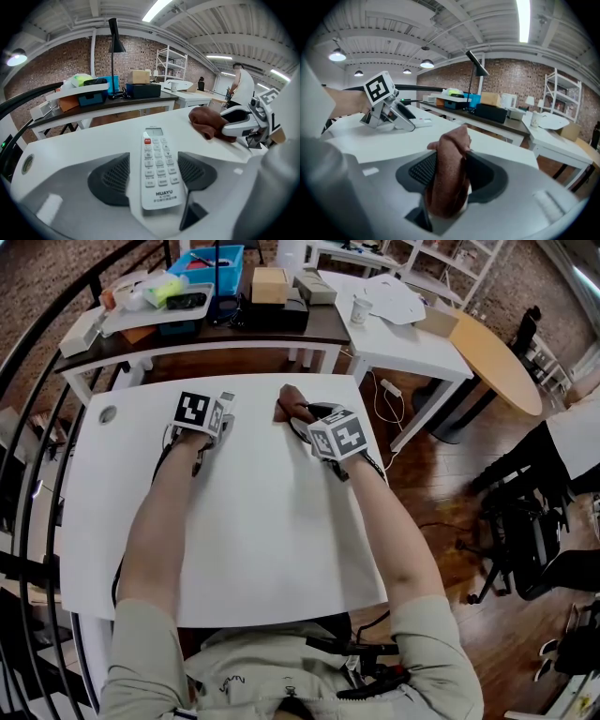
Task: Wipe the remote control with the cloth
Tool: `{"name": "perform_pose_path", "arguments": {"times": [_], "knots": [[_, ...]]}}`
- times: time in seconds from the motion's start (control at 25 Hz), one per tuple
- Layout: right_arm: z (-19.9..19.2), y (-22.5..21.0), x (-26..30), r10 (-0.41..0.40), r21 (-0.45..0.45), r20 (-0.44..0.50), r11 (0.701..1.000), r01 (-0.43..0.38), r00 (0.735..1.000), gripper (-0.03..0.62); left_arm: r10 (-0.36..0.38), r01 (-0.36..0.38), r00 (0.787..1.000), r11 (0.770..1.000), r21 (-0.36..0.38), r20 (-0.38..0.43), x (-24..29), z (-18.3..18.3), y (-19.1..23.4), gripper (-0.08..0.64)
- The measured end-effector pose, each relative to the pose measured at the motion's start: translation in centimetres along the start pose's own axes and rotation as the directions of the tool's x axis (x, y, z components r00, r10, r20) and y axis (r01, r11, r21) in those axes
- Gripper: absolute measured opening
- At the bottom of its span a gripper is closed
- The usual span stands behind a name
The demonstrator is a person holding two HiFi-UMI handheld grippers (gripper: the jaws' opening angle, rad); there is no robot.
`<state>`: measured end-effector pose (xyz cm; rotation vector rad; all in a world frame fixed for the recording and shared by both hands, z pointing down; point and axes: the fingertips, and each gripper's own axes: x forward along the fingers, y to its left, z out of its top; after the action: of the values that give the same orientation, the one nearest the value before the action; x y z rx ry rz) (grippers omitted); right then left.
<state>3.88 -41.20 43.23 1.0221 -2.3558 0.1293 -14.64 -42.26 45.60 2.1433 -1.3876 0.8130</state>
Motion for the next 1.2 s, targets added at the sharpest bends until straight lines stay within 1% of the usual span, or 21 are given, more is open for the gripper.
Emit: {"name": "perform_pose_path", "arguments": {"times": [0.12, 0.36, 0.48, 0.64, 0.8, 0.92, 1.08, 1.2], "knots": [[-0.2, 0.1, 0.0, 0.008, 0.012, -0.005, 1.0, -0.008, 1.0, 0.178, -0.006, 0.006, 1.0, 1.0, 0.008, -0.001, 0.0, 0.1, -0.4, 0.245], [-0.3, 0.0, 0.1, 0.008, 0.032, -0.008, 0.999, -0.008, 1.0, 0.143, -0.006, 0.006, 1.0, 1.0, 0.014, 0.002, 0.0, 0.1, -0.4, 0.242], [-0.4, -0.1, -0.1, -0.002, 0.037, -0.015, 0.999, 0.003, 1.0, 0.111, 0.007, -0.007, 1.0, 1.0, 0.02, 0.012, -0.2, 0.2, -0.6, 0.241], [-0.5, 0.0, -0.2, -0.018, 0.016, -0.023, 1.0, 0.019, 1.0, 0.092, 0.016, -0.017, 0.999, 1.0, 0.017, 0.037, -0.7, 0.0, -0.7, 0.241], [-0.4, 0.2, -0.6, -0.059, -0.02, -0.026, 0.998, 0.058, 0.998, 0.083, 0.006, -0.006, 0.995, 1.0, -0.004, 0.098, -1.9, 0.0, -0.9, 0.241], [0.7, 0.6, -1.2, -0.066, -0.039, 0.018, 0.997, 0.067, 0.998, 0.08, 0.01, -0.01, 0.987, 1.0, -0.002, 0.158, -3.6, 0.3, -1.1, 0.241], [2.5, 0.8, -3.1, -0.087, -0.027, 0.102, 0.996, 0.091, 0.991, 0.077, 0.013, -0.024, 0.971, 0.999, 0.041, 0.237, -6.6, 1.2, -2.0, 0.241], [3.7, 1.3, -5.2, -0.106, -0.026, 0.165, 0.993, 0.112, 0.981, 0.077, -0.008, -0.021, 0.955, 0.995, 0.094, 0.297, -8.9, 1.7, -3.6, 0.241]]}}
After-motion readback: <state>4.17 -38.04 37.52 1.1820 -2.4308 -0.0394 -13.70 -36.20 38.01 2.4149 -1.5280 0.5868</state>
